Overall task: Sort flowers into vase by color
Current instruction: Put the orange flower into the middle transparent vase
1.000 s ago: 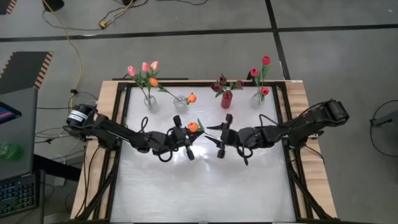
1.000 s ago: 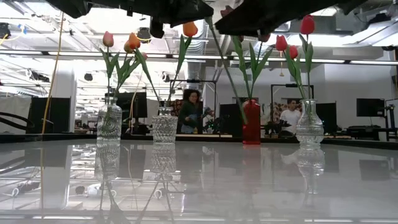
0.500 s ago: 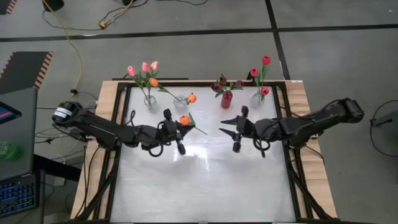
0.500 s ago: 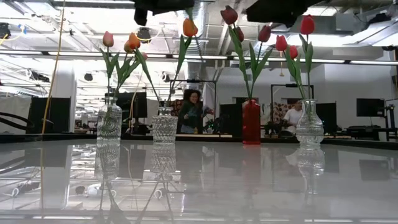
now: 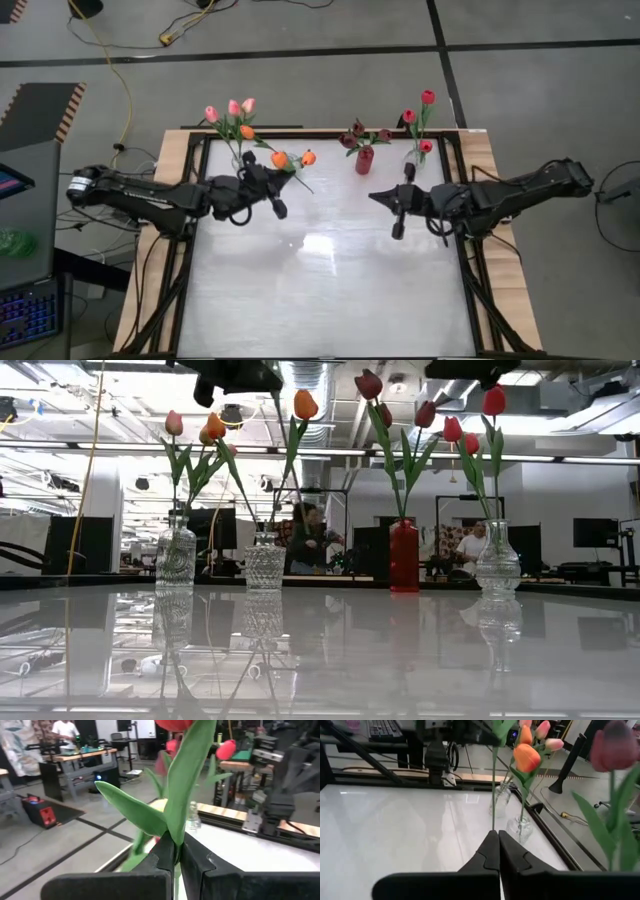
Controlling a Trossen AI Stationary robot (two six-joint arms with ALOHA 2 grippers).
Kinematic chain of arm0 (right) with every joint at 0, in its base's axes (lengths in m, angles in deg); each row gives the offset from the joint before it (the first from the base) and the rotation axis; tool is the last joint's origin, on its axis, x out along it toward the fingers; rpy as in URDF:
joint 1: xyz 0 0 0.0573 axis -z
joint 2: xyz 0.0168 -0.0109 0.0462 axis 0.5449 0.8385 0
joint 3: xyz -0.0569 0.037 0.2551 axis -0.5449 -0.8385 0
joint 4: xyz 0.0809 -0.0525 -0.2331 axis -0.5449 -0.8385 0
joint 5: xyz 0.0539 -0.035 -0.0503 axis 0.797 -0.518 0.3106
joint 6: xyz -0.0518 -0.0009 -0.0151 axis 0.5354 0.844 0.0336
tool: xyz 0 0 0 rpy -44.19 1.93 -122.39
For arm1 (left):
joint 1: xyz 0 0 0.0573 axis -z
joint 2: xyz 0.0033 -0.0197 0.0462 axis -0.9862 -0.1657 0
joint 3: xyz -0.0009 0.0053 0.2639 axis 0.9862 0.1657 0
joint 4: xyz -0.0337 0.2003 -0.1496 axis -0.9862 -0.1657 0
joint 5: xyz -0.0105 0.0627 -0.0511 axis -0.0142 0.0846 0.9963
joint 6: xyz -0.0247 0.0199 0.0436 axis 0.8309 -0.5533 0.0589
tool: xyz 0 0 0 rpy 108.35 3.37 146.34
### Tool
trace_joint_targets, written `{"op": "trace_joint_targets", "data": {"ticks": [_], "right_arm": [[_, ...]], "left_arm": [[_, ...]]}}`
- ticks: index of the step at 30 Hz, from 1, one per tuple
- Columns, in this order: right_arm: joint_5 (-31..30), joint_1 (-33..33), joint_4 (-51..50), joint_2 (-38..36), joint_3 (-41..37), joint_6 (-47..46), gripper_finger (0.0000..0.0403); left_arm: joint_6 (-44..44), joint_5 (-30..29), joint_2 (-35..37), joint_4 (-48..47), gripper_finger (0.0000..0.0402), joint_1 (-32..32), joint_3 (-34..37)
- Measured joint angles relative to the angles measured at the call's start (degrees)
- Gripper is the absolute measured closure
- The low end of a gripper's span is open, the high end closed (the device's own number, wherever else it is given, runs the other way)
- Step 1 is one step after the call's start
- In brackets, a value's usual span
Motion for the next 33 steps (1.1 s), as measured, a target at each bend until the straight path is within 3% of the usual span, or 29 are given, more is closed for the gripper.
{"op": "trace_joint_targets", "data": {"ticks": [5, 10, 16, 33], "right_arm": [[0.0, 0.0, -7.4, -4.6, 0.0, -0.1, 0.0362], [1.5, 0.0, -13.8, -8.5, 0.0, -0.5, 0.0383], [13.8, 0.5, -19.2, -14.0, -1.8, 3.3, 0.0384], [18.1, 5.0, -13.3, -33.5, -20.6, -3.7, 0.0373]], "left_arm": [[-0.1, 1.6, 2.5, -1.9, 0.0401, -2.6, 0.0], [0.2, 3.6, 5.2, -4.7, 0.0401, -3.8, 0.0], [0.2, 3.6, 9.1, -9.6, 0.0401, -3.9, 0.0], [-2.3, 2.7, 17.4, -14.1, 0.0401, -6.8, 0.0]]}}
